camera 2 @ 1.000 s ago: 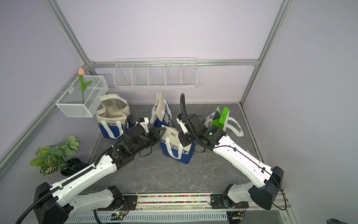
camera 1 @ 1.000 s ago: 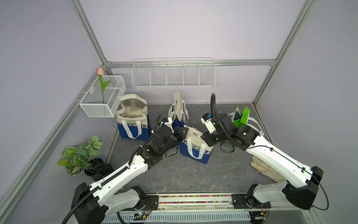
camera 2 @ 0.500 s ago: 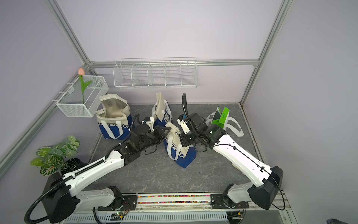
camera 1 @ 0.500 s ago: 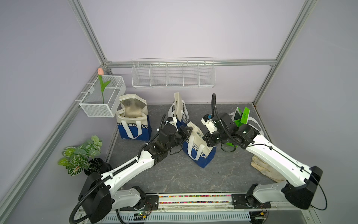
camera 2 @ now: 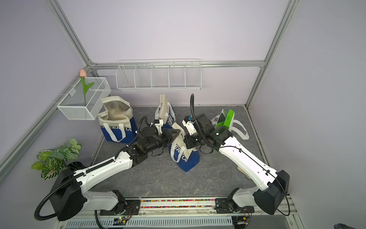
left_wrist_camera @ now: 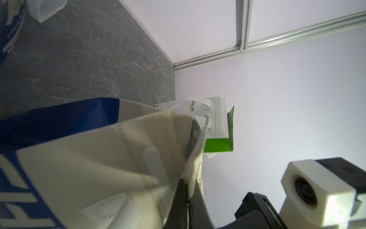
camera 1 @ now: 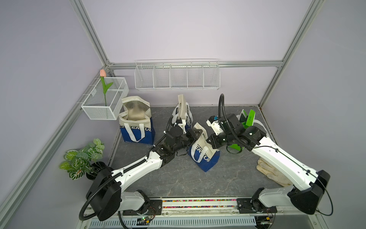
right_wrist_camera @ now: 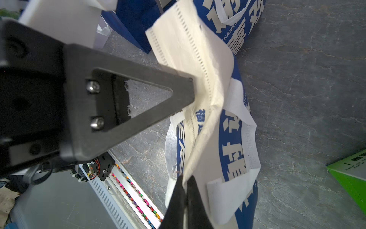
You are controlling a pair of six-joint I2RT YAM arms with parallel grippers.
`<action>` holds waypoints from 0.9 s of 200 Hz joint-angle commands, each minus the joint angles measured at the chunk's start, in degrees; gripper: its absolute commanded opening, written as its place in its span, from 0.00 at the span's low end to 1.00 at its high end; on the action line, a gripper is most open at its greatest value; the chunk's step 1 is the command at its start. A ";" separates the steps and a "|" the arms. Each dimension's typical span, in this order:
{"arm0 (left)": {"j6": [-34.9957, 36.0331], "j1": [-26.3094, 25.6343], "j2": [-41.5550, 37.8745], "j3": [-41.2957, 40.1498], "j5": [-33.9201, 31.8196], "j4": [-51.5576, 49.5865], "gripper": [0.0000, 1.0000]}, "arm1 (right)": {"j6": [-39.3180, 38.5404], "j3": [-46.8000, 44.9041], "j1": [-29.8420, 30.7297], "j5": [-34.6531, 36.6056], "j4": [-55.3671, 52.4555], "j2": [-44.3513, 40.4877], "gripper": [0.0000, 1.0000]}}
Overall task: Open the takeout bag
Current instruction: Open the takeout bag at the center of the board.
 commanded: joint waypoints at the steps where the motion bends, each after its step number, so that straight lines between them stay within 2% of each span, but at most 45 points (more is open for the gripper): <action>1: 1.66 -0.30 -0.65 2.98 -0.55 0.27 0.00 | 0.60 -0.48 -0.14 -2.83 0.94 -1.82 0.07; 15: 2.75 -0.30 -1.99 2.93 -1.73 -2.52 0.00 | 0.60 -0.47 -0.31 -1.51 0.18 -2.25 0.09; 28: 3.76 -0.23 -3.95 3.03 -2.51 -5.53 0.00 | 0.57 -0.79 -0.60 0.09 -0.58 -2.76 0.18; 35: 4.18 -0.21 -5.22 3.07 -2.81 -7.10 0.00 | 0.59 -1.06 -0.82 1.09 -0.80 -3.11 0.27; 44: 4.41 -0.21 -7.19 3.06 -3.46 -8.81 0.00 | 0.47 -1.40 -0.93 2.66 -1.24 -3.48 0.45; 65: 2.95 -0.21 -9.70 3.76 -4.12 -13.26 0.00 | -0.76 -1.53 0.32 6.70 -2.17 -4.11 0.70; 84: 1.34 -0.21 -10.06 4.43 -0.73 -14.54 0.00 | -1.92 -0.78 3.32 15.44 -3.91 -3.87 0.73; 94: 0.19 -0.29 -10.18 4.35 0.46 -14.67 0.00 | -2.25 -0.65 4.84 17.61 -3.92 -3.86 0.69; 109: -1.61 -0.23 -10.88 3.40 0.99 -13.27 0.00 | -2.45 -0.89 6.15 17.80 -3.30 -3.86 0.53; 126: -0.92 -0.21 -11.71 3.34 -1.27 -13.98 0.00 | -2.16 -1.77 6.16 15.75 -2.17 -3.69 0.37; 167: 4.06 -0.06 -11.16 2.19 -3.58 -10.56 0.00 | -1.12 -2.36 5.08 8.21 -0.28 -3.05 0.12; 180: 5.63 0.01 -10.69 1.17 -3.45 -8.34 0.00 | -0.25 -2.39 4.15 6.43 0.02 -3.20 0.08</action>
